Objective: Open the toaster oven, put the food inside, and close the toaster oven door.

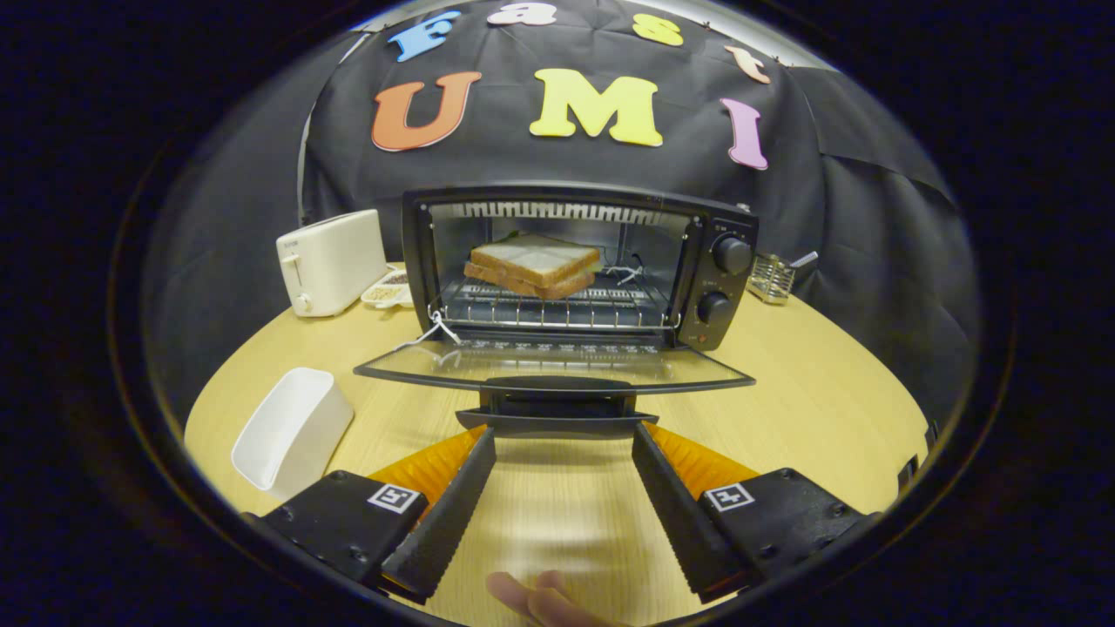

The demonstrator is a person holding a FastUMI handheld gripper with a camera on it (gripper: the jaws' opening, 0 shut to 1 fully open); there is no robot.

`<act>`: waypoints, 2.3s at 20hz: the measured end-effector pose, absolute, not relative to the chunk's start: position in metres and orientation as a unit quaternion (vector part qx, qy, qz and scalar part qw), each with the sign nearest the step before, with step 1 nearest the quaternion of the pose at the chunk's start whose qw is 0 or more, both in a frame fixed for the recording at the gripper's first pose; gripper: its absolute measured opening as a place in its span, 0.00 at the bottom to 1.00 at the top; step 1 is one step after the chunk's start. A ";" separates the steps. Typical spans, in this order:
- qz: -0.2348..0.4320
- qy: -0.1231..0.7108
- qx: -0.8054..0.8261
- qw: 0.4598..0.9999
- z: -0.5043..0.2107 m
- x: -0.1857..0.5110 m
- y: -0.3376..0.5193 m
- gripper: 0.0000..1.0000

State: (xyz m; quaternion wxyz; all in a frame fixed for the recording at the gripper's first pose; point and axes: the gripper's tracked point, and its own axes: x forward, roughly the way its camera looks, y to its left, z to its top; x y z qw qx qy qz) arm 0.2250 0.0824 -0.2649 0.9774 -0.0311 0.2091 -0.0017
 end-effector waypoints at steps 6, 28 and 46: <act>0.006 0.180 -0.030 0.983 -0.239 0.234 0.082 1.00; 0.013 0.122 -0.009 0.992 -0.152 0.243 0.057 1.00; 0.024 -0.054 0.016 0.998 0.112 0.038 0.055 1.00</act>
